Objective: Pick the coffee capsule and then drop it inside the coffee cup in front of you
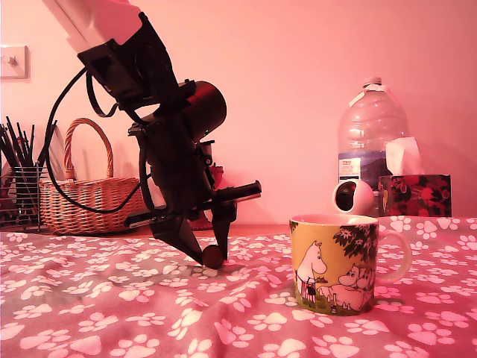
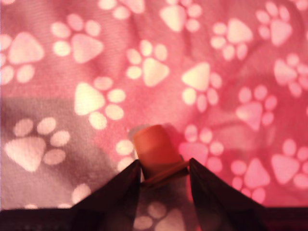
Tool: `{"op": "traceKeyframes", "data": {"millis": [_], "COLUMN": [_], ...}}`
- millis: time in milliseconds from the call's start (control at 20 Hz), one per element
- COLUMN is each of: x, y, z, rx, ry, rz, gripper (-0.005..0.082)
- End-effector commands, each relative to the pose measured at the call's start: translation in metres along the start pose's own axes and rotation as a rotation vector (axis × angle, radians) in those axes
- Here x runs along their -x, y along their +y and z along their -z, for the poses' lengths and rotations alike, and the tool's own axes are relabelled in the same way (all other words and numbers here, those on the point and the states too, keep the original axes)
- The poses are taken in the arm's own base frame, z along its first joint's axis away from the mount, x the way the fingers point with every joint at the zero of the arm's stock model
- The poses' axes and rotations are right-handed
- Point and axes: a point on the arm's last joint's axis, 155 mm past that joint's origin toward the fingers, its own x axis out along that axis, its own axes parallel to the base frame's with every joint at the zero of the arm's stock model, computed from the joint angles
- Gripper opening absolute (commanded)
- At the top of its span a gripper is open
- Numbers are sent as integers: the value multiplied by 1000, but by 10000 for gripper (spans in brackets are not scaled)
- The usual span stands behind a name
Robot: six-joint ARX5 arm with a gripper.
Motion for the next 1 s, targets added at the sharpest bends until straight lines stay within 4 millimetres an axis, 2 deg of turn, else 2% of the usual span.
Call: {"op": "traceKeyframes", "data": {"millis": [0,400,650,950], "x": [-1,39,71,105], "y": [-3,-11,-26,-48], "z": [1,3,1,12], "rx": [-51,-239,-304,-436], "ry": [7,27,5,0], "rz": [2,15,47,86], "gripper": [266,266,266,265]}}
